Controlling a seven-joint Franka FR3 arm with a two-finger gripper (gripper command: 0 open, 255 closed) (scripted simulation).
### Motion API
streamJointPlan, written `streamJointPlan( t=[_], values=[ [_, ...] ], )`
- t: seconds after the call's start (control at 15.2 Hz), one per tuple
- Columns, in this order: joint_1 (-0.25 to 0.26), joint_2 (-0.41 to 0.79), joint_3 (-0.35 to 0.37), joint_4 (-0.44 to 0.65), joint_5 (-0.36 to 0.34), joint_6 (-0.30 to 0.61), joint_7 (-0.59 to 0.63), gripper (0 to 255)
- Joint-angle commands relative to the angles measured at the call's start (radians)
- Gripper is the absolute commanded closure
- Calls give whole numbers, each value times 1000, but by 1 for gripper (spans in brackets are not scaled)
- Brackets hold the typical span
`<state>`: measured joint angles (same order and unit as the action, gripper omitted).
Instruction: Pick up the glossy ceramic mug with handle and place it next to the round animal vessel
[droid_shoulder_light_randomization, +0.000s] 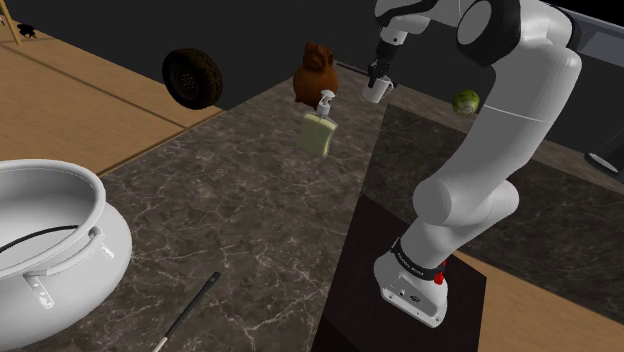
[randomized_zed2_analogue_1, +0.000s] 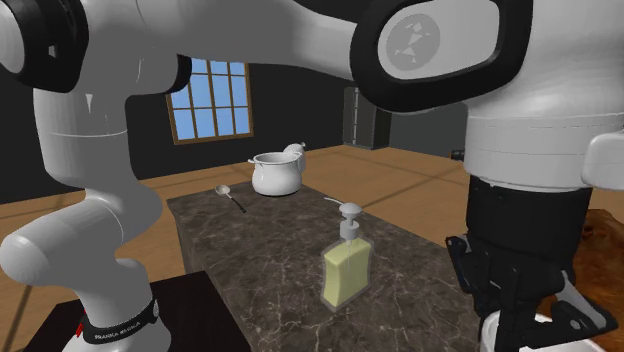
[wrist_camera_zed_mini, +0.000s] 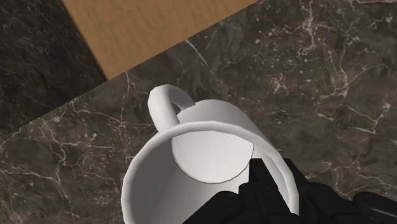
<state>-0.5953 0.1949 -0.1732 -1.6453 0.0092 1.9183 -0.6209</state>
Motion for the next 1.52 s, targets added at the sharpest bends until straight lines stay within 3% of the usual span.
streamJointPlan(
  t=[0.0, 1.45],
  values=[
    [1, 1, 1, -24, 0, 26, 2, 255],
    [-2, 81, 6, -217, 16, 297, -4, 255]
  ],
)
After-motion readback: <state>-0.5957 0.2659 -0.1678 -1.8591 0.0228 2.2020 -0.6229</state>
